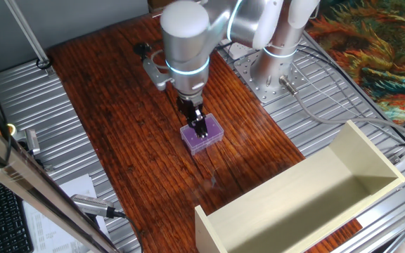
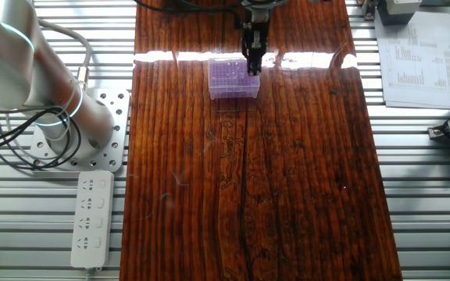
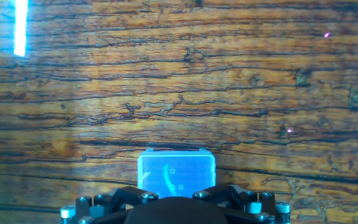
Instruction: Put the object on the shelf
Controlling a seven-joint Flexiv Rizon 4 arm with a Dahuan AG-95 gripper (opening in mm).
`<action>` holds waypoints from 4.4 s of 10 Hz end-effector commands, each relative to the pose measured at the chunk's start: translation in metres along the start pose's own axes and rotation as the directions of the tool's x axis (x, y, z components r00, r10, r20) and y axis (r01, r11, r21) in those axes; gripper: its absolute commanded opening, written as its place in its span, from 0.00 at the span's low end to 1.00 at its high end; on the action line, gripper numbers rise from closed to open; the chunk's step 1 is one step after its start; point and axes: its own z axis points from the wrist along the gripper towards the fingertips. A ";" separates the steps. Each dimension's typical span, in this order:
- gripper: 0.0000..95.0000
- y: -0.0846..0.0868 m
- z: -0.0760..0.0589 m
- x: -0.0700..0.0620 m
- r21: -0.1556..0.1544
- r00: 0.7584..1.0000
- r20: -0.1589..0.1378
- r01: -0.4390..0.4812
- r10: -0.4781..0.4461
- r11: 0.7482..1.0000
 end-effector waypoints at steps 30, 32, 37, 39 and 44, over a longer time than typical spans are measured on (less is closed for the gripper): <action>1.00 0.002 0.053 0.020 0.012 0.999 -0.022 0.037 -0.037 0.999; 1.00 0.002 0.054 0.020 0.027 0.999 -0.025 0.040 -0.040 0.999; 1.00 -0.001 0.059 0.022 0.033 0.999 -0.024 0.048 -0.047 0.998; 1.00 -0.003 0.060 0.023 0.035 0.998 -0.024 0.051 -0.050 0.998; 1.00 -0.005 0.062 0.025 0.035 0.998 -0.024 0.056 -0.055 0.998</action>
